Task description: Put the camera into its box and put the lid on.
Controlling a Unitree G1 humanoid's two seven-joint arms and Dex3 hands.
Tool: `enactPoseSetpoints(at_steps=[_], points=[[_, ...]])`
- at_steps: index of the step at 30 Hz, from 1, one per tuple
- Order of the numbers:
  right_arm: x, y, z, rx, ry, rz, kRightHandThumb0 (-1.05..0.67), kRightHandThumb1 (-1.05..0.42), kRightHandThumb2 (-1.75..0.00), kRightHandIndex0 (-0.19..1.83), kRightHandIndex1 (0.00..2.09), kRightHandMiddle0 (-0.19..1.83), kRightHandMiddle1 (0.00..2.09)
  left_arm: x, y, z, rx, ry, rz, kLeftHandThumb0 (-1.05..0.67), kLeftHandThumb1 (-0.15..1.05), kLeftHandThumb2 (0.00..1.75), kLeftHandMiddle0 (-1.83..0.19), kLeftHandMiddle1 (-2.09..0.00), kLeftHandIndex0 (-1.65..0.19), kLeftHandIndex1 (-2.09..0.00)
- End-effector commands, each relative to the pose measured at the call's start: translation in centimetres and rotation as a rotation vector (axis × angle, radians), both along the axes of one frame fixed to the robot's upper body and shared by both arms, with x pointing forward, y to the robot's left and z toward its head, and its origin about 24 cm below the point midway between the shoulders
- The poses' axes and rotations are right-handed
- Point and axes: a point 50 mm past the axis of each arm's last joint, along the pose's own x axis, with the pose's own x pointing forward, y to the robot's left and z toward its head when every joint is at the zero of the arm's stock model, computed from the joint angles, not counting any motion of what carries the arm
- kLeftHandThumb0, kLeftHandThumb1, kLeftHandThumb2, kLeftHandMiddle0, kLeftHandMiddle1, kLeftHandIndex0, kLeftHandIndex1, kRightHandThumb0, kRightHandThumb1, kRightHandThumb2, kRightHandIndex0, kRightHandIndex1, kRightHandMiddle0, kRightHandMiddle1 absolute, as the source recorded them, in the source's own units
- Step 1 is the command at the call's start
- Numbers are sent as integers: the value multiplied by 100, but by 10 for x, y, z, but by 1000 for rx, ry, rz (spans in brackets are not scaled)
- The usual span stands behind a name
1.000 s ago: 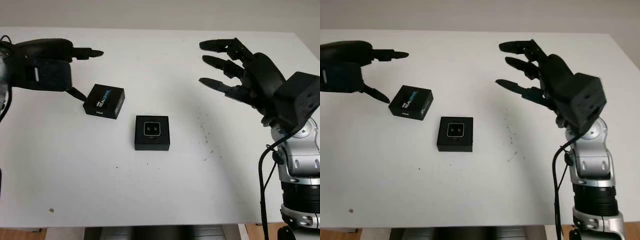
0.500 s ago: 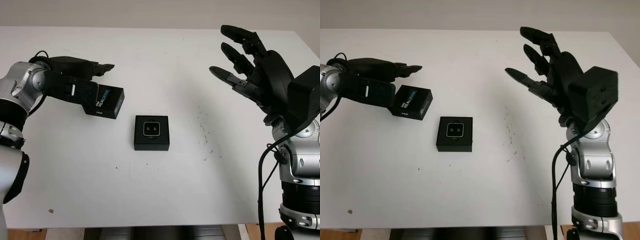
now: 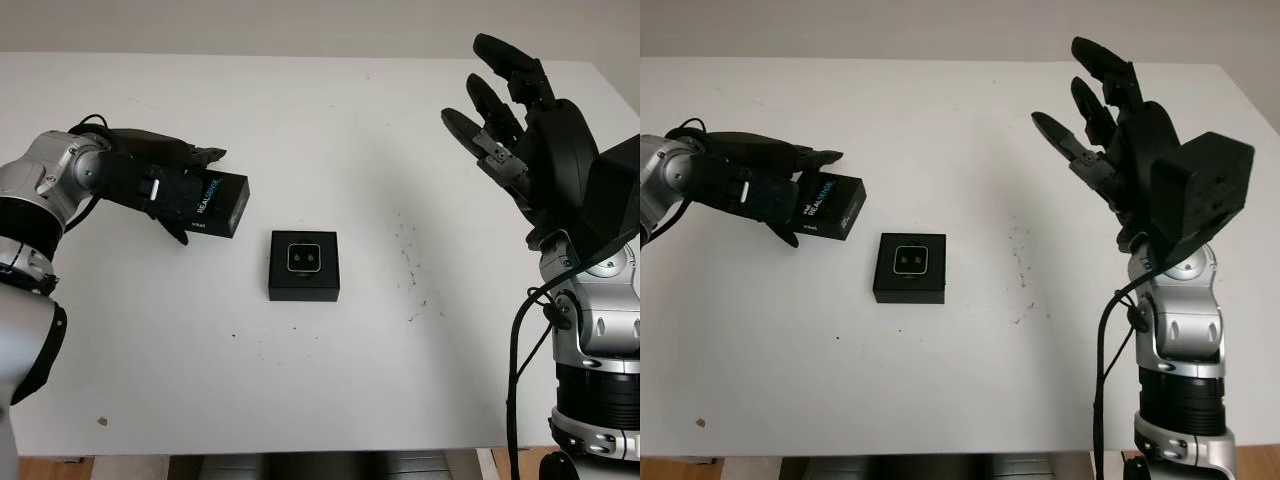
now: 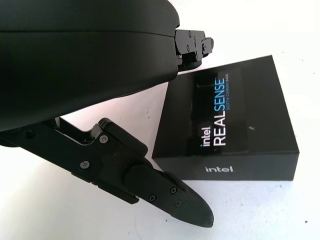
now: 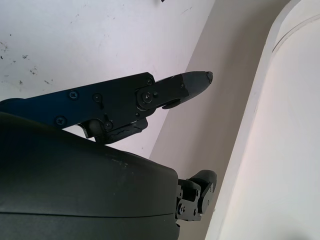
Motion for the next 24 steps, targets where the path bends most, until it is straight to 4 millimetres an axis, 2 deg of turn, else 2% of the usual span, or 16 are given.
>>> enactPoseSetpoints(at_steps=[1,9,15,16,17,19,21,22,24], points=[[-2,3,4,7,-20,7,-46,-104,-6,13,11,-7,60,1,-2,3,5,-11,-7,-70,82,5,9,-6,12,-5],[-4,5,3,-16,-15,32,-45,-104,-7,14,11,-11,63,0,-4,-11,-56,-83,-37,-63,86,6,-3,-9,1,-10],[-4,6,1,-22,-11,42,-43,-104,-5,16,12,-15,77,-4,-5,-18,-112,-198,-105,-41,95,7,-35,-21,-24,-19],[-5,6,1,-22,-8,41,-43,-104,-5,16,11,-15,78,-5,-5,-19,-125,-211,-116,-39,97,6,-32,-39,-28,-21],[-5,6,0,-22,-5,41,-42,-104,-5,16,11,-15,79,-6,-6,-20,-136,-219,-123,-36,99,6,-25,-68,-33,-26],[-6,7,0,-21,-3,42,-41,-104,-6,16,11,-16,79,-6,-6,-21,-152,-225,-130,-32,102,6,-19,-100,-37,-35],[-6,7,0,-29,-3,38,-40,-105,-6,16,11,-16,79,-7,-6,-22,-151,-229,-140,-30,103,5,-18,-114,-35,-52],[-6,7,0,-30,-3,38,-40,-105,-6,16,11,-16,79,-7,-6,-23,-149,-230,-144,-29,103,5,-20,-117,-34,-65],[-7,7,0,-29,-3,38,-39,-105,-6,16,11,-16,78,-8,-5,-24,-148,-233,-144,-29,102,5,-21,-122,-31,-77]])
